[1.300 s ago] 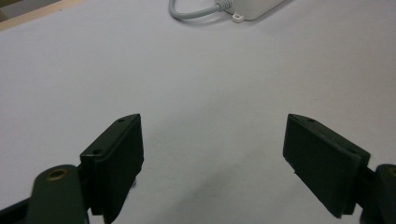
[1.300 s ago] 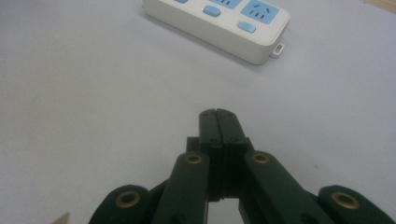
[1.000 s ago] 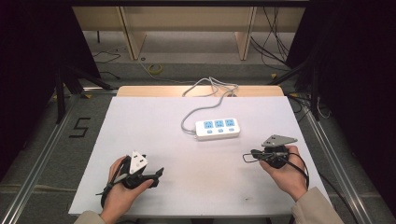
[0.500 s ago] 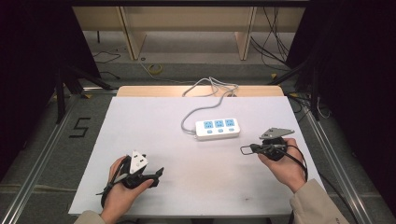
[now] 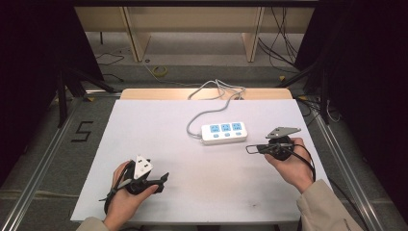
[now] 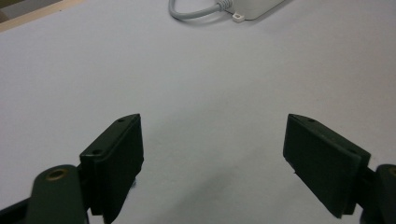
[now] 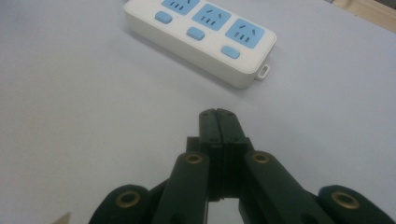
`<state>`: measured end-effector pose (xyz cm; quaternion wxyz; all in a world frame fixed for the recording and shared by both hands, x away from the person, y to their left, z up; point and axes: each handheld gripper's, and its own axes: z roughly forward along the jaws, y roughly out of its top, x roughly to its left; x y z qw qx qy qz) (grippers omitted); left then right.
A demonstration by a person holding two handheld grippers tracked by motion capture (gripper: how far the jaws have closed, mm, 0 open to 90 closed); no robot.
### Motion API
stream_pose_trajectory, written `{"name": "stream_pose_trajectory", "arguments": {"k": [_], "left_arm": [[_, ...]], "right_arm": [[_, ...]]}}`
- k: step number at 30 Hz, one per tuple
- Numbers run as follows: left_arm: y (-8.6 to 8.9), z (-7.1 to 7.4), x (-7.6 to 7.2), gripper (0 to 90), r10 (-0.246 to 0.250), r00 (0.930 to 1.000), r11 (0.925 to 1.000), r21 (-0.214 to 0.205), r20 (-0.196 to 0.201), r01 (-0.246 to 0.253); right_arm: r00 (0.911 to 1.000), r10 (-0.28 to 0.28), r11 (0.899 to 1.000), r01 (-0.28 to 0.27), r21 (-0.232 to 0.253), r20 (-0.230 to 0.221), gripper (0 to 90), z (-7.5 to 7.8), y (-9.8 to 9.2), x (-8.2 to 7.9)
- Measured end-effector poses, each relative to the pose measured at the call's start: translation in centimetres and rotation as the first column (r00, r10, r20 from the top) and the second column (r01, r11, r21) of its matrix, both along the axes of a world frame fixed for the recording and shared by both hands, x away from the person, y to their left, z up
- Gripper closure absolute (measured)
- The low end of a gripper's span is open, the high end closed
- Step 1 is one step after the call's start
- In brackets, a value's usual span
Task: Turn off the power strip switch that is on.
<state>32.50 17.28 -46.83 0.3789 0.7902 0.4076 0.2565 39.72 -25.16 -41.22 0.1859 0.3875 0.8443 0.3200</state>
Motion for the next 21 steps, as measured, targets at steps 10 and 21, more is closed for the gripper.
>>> {"name": "stream_pose_trajectory", "arguments": {"k": [10,21], "left_arm": [[0.0,0.0,0.0,19.8,-0.001,1.0000,1.0000,0.001,0.000,0.001],[0.0,0.0,0.0,19.8,-0.003,1.0000,1.0000,0.009,0.003,0.003]], "right_arm": [[0.9999,0.004,1.000,-0.005,-0.012,-0.015,90.0,0.4,0.5,1.0],[0.9997,0.004,1.000,-0.005,-0.026,-0.025,90.0,0.7,0.8,2.0]]}}
